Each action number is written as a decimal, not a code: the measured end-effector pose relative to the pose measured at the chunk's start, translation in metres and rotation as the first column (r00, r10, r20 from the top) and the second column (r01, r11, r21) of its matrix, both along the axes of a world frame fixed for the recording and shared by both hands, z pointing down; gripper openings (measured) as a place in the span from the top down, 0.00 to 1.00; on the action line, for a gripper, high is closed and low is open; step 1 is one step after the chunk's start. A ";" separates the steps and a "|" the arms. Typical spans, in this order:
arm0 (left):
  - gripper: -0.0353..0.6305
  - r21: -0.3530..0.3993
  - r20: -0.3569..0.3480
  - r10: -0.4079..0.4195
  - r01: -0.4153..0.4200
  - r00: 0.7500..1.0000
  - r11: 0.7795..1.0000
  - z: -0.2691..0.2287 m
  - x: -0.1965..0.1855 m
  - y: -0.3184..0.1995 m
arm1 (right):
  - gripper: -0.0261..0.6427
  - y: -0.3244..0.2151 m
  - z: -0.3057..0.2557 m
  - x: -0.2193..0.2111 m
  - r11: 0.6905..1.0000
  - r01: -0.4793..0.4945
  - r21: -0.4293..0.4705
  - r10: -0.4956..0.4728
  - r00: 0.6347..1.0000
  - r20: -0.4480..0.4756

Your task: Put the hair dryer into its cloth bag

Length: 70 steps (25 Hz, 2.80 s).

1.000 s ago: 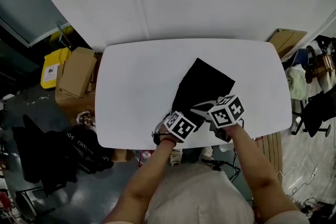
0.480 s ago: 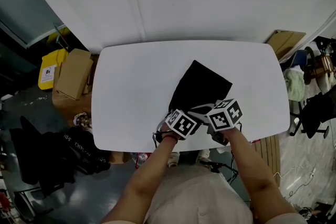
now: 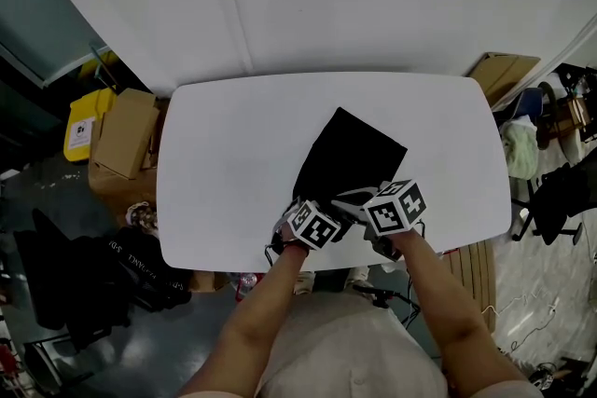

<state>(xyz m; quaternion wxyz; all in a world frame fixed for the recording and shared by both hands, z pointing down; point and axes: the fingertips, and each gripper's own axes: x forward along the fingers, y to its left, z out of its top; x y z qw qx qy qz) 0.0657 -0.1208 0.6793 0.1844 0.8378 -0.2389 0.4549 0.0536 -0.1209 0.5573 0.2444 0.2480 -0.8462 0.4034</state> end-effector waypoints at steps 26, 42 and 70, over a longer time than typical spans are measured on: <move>0.48 0.116 -0.102 -0.220 0.232 0.970 0.966 -0.013 -0.083 0.074 | 0.93 0.005 0.007 0.002 1.000 -0.021 0.018 0.022 0.997 -0.068; 0.72 0.042 -0.133 -0.234 0.242 0.963 0.969 -0.024 -0.075 0.068 | 0.93 0.011 0.008 0.001 0.999 -0.030 0.013 0.030 0.996 -0.079; 0.72 -0.020 -0.279 -0.351 0.360 0.894 0.933 -0.044 -0.021 0.015 | 0.93 0.002 -0.005 0.003 1.000 0.008 0.010 -0.007 0.999 -0.042</move>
